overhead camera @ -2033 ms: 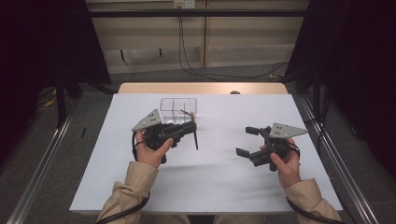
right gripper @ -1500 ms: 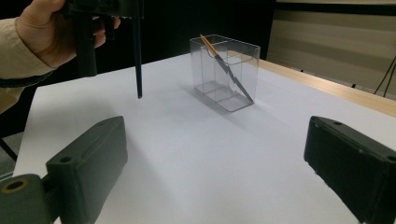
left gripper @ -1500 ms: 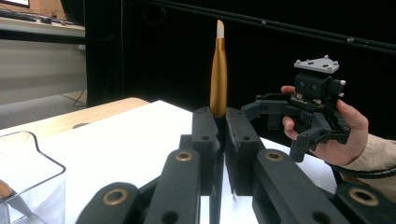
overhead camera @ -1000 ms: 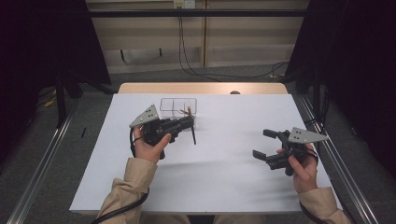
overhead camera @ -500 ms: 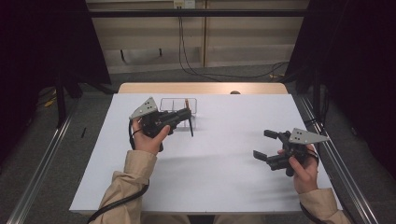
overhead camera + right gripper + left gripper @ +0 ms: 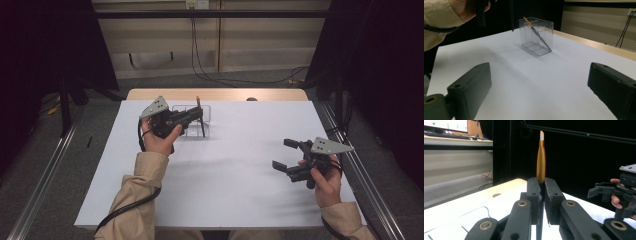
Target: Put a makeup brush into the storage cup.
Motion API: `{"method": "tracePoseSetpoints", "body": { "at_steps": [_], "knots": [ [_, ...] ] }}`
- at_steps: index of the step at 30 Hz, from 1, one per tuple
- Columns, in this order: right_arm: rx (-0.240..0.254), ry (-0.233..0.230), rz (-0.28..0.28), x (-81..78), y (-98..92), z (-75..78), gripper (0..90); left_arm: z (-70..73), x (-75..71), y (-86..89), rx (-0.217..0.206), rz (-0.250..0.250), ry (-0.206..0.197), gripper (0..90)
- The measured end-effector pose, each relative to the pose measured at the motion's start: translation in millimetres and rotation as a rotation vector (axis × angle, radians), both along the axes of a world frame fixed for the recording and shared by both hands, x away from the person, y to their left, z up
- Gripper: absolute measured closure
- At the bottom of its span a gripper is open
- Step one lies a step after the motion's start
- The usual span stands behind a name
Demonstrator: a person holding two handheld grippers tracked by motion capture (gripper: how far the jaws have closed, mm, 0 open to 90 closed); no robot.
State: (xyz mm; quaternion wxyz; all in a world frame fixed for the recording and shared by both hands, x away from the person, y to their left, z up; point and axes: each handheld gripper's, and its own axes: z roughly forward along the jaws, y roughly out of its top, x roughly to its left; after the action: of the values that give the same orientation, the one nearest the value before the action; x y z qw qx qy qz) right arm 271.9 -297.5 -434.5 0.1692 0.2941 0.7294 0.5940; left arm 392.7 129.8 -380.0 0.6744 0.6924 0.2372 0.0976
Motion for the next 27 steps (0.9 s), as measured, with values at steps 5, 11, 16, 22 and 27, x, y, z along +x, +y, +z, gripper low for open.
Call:
{"method": "tracePoseSetpoints", "body": {
  "at_steps": [5,11,16,22,27],
  "knots": [
    [0.001,0.006,0.0,0.4,-0.4,-0.7,5.0,3.9,6.3,1.1,0.01,0.021,-0.009,83.4],
    [0.007,0.003,0.005,0.3,-0.5,-0.1,5.0,6.4,13.7,-0.7,0.016,0.047,-0.017,83.4],
    [0.003,0.003,0.005,0.5,-0.7,-0.7,5.0,10.0,19.6,-3.0,0.029,0.065,-0.028,83.4],
    [0.006,-0.004,0.01,0.3,-0.5,-0.2,5.0,11.9,26.2,-6.5,0.025,0.085,-0.037,83.4],
    [0.007,-0.004,0.014,0.2,-0.8,0.0,5.0,12.5,31.3,-9.0,0.032,0.096,-0.045,83.3]
  ]
}}
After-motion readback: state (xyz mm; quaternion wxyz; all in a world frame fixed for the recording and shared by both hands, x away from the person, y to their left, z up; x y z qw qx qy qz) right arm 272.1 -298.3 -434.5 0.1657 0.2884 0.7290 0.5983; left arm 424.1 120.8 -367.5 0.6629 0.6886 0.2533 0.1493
